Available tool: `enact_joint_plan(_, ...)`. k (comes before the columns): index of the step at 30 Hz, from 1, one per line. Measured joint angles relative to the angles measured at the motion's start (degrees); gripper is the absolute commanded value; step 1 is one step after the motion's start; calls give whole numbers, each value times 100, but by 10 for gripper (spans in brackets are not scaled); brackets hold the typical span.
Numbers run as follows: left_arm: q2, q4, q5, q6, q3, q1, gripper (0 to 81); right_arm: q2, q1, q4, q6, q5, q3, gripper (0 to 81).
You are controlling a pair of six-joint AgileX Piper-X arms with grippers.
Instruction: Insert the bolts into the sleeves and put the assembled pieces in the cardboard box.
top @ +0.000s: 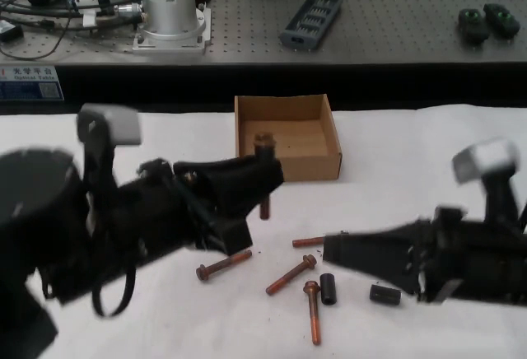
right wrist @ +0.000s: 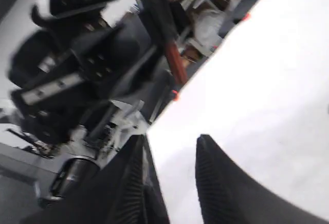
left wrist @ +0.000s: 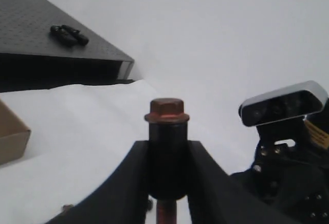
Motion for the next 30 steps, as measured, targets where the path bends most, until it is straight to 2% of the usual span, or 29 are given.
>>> enact_joint_plan(4,271,1525,257,1000,-793,476,6,0,11,1098,-757,383,0,237)
enact_joint_plan(7,714,1905,491,1373,-1310,709,6,0,11,1901,-1253,572,0,163)
enact_joint_plan(10,1267,2019,587,1624,-1817,851,6,0,91,2181,-1504,627,32,63)
enact_joint_plan(12,1666,2083,643,1700,-2151,908,6,0,213,2194,-1563,637,65,29)
enact_joint_plan(21,3108,2423,782,2055,-3532,971,6,-20,1067,1917,-1550,902,465,24)
enact_joint_plan(30,4024,3118,730,2468,-4806,1182,6,-378,1416,1509,-1207,1151,795,24)
